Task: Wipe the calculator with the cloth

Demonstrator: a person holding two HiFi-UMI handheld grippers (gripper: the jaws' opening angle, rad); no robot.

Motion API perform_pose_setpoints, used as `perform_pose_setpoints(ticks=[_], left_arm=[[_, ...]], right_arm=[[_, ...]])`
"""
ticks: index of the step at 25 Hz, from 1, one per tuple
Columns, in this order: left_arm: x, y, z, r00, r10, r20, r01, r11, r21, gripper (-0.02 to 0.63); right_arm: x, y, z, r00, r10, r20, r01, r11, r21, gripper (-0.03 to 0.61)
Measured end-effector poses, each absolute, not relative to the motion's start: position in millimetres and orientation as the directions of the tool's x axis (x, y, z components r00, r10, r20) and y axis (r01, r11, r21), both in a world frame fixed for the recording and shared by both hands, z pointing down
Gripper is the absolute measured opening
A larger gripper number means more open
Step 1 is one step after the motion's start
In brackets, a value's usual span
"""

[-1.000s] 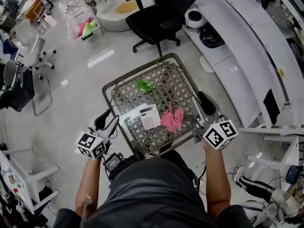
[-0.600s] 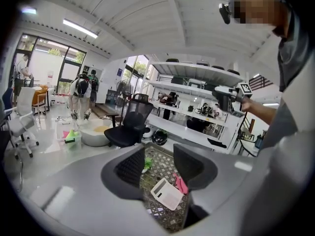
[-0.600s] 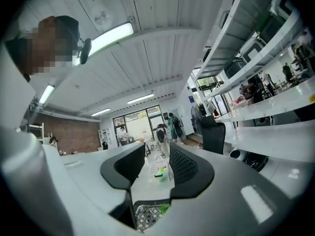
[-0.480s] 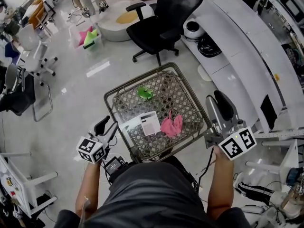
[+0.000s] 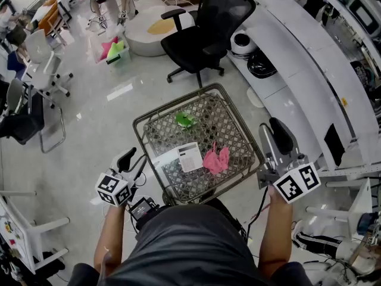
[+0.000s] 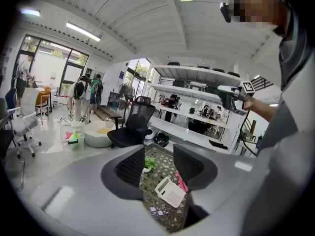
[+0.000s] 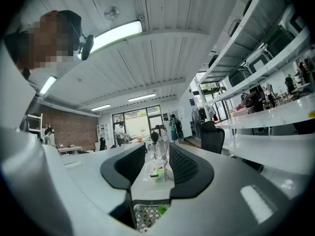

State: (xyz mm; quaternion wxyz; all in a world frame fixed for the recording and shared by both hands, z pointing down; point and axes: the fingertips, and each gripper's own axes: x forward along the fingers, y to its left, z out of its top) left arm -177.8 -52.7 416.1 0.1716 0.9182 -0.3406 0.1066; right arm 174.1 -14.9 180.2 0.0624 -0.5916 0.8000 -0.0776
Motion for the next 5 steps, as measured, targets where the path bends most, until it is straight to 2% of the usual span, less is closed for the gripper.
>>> perform_pose_setpoints(ticks=[5], left_arm=[[-189.8, -48.8, 413.7, 0.742, -0.593, 0.312, -0.666, -0.705, 0.244, 0.212]], right_arm=[[162.6, -12.2, 177.8, -0.293, -0.956, -0.006, -0.936, 0.289, -0.201, 0.153]])
